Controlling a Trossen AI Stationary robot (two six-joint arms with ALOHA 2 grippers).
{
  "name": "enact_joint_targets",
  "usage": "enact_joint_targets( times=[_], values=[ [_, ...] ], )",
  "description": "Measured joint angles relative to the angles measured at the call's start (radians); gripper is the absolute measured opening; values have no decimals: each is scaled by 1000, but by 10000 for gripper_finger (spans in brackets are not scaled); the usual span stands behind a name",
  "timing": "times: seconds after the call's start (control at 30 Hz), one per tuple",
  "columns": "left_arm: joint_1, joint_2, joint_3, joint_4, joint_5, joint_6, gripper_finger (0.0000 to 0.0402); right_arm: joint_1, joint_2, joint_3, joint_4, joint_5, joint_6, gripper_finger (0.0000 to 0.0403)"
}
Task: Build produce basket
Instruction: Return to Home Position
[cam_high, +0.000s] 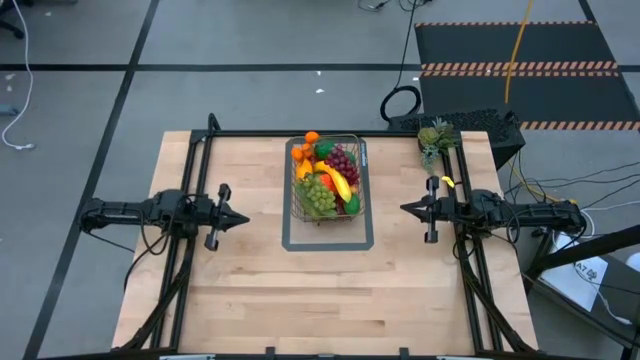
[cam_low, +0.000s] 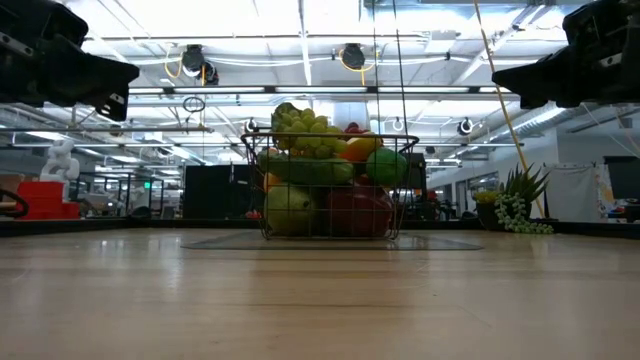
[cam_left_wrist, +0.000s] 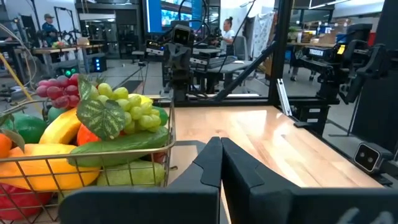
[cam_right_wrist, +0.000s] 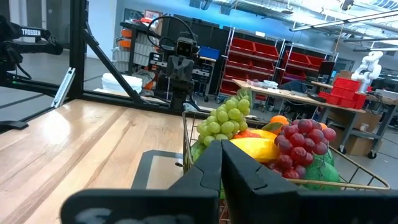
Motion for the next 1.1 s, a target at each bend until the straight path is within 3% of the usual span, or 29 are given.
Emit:
enact_joint_targets(
  times=[0.53,0.87,1.1],
  values=[
    [0,0,0,0,-5,1,16,0,0,0,0,0,0,0],
    [0,0,0,0,-6,1,3,0,0,0,0,0,0,0],
    [0,0,0,0,-6,1,25,0,0,0,0,0,0,0]
  ],
)
